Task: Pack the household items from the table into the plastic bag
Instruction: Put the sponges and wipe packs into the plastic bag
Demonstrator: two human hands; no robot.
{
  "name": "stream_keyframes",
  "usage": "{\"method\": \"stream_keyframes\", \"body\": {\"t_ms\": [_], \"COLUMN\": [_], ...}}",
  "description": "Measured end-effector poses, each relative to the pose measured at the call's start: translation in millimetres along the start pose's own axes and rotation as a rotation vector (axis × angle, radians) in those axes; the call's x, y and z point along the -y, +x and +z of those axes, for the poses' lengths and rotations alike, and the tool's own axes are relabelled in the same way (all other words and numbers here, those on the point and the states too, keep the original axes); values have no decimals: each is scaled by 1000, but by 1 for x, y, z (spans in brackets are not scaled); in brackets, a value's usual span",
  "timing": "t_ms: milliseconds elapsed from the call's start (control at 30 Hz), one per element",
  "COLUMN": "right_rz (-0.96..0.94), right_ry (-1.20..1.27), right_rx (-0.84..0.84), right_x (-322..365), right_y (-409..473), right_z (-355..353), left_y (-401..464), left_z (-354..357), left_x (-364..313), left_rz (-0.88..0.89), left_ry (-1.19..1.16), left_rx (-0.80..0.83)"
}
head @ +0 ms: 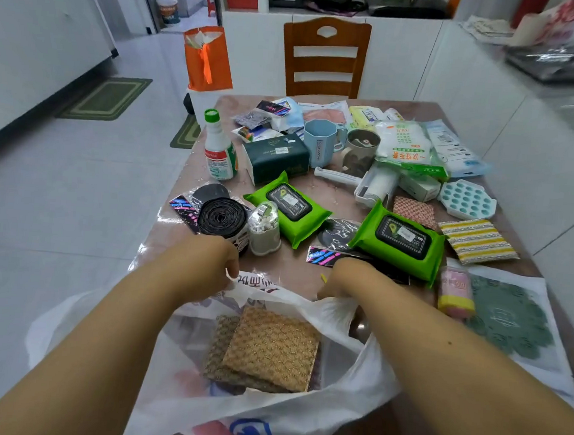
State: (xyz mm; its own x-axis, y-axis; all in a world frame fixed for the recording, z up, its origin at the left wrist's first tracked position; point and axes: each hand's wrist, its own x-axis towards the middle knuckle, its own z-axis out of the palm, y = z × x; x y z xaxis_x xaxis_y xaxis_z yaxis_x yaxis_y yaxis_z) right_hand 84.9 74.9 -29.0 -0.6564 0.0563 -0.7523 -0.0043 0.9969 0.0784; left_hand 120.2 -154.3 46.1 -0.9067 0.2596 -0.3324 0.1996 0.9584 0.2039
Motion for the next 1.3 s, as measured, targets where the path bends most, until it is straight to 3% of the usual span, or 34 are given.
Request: {"method": "stream_keyframes", "body": {"t_ms": [267,367,500,600,667,733,800,900,967,1067,1167,1233,1300], "right_rz": [-50,1,9,-209,-501,-738,-826,-724,-671,-624,-402,-198,-114], "right_ry": [17,136,500,981,1128,946,643,223,203,551,852,935,1034], "right_rx": [140,-84,-359,-588,-516,-358,-281,-408,-480,-647,-870,-891,-795], "right_x": [1,-2,-15,-21,-18,-5,19,52,53,22,-24,-50,-62], "right_y": [0,7,7,-17,-61,-102,-122,-114,-104,-99,-84,-65,-46], "right_z": [8,7,2,-25,-46,-49,-27,19,30,15,-1,-2,0], "left_y": [2,1,3,5,7,10,12,11,10,13,27,41,56], "left_z": [2,3,3,3,1,-1,-3,-5,-4,-6,-15,-22,-25], "left_x": [0,1,2,3,3,5,7,9,9,4,-10,-22,-34], "left_rz": [12,10,-4,-23,-46,-78,-113,-139,-129,-107,-75,-54,-53], "left_ry": [5,-8,-44,-112,-180,-267,-344,-403,-379,-308,-265,-216,-190], "left_rx": [-68,-70,-97,-121,-132,-153,-184,-194,-184,-176,-244,-311,-337]}}
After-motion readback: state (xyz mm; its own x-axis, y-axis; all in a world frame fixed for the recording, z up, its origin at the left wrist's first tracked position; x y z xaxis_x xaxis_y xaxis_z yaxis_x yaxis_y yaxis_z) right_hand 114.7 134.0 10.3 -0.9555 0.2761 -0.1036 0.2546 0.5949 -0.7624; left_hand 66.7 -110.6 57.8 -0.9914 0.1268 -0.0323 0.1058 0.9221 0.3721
